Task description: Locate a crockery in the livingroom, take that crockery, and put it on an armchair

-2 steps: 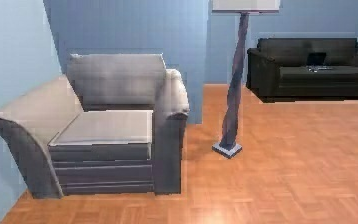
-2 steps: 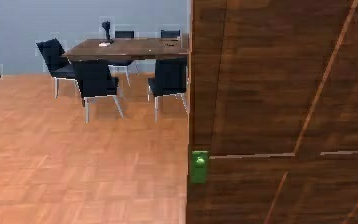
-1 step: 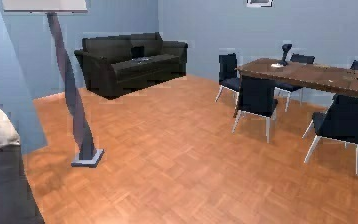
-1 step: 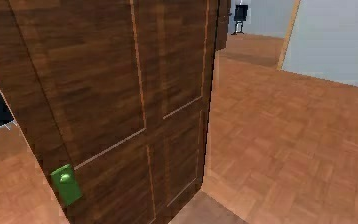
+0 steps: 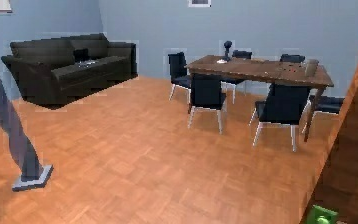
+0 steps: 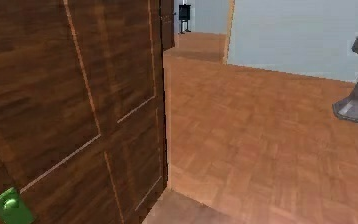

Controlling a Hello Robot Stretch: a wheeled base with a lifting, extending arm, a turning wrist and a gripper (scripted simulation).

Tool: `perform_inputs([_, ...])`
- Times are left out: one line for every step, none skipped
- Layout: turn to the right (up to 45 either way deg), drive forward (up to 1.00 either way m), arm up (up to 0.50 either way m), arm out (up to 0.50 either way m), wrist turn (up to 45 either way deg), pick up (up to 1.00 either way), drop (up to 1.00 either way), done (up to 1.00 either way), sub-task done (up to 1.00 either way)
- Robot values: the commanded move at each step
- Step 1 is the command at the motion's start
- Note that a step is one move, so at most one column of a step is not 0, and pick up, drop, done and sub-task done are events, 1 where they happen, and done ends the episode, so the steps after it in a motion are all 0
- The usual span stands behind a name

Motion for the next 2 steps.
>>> perform_inputs([0.0,0.45,0.0,0.0,0.0,0.0,0.0,0.0,0.0])
perform_inputs([27.0,0.0,0.0,0.0,0.0,0.0,0.0,0.0,0.0])
